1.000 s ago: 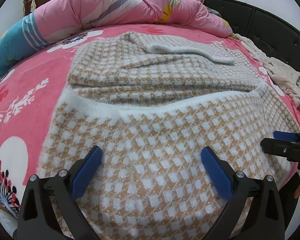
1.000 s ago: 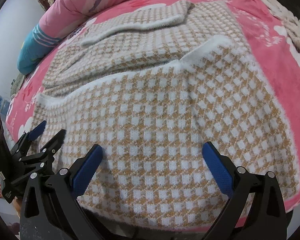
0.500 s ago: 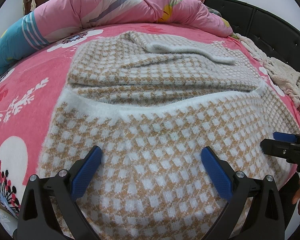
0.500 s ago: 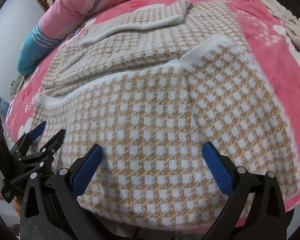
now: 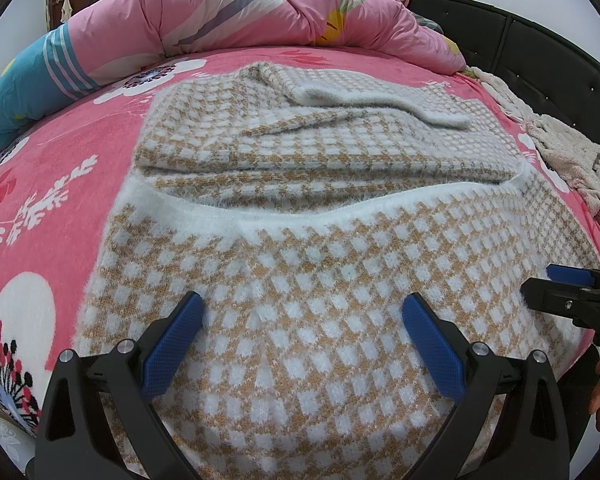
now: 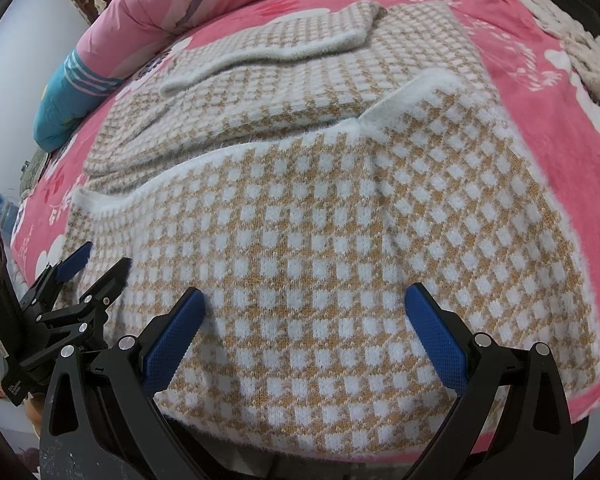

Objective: Fold large clothes

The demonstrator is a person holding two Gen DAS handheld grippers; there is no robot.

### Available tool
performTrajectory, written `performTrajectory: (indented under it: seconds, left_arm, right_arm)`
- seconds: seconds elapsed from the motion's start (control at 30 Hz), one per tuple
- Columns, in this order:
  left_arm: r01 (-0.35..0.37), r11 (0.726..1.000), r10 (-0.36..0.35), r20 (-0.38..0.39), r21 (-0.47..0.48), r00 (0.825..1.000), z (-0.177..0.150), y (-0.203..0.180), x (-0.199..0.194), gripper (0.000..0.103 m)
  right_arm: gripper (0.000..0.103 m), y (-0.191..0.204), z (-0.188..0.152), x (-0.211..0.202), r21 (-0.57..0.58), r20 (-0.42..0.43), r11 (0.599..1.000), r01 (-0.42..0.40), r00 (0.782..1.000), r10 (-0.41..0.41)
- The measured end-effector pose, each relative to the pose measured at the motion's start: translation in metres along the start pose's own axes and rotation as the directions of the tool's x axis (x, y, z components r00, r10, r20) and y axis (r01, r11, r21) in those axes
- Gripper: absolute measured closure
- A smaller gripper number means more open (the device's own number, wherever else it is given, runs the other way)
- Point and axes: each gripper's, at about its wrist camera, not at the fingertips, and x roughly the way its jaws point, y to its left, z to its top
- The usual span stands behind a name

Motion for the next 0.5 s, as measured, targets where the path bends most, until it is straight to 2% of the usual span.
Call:
performTrajectory:
  seconds: [0.37, 0.5]
  left_arm:
    - [-0.017, 1.0, 0.017, -0.004, 0.017, 1.0, -0.004, -0.004, -0.002, 0.005]
    - [-0.015, 1.0, 0.015, -0.003, 0.019, 1.0, -0.001, -0.005, 0.0, 0.005]
  right_arm:
    - [0.008, 0.007, -0.005, 0.0, -0.037, -0.001, 0.999, 0.0, 1.0, 0.0]
    - [0.008, 0.014, -0.006, -0.008, -0.058, 0.001, 0.998, 0.034, 0.999, -0.034]
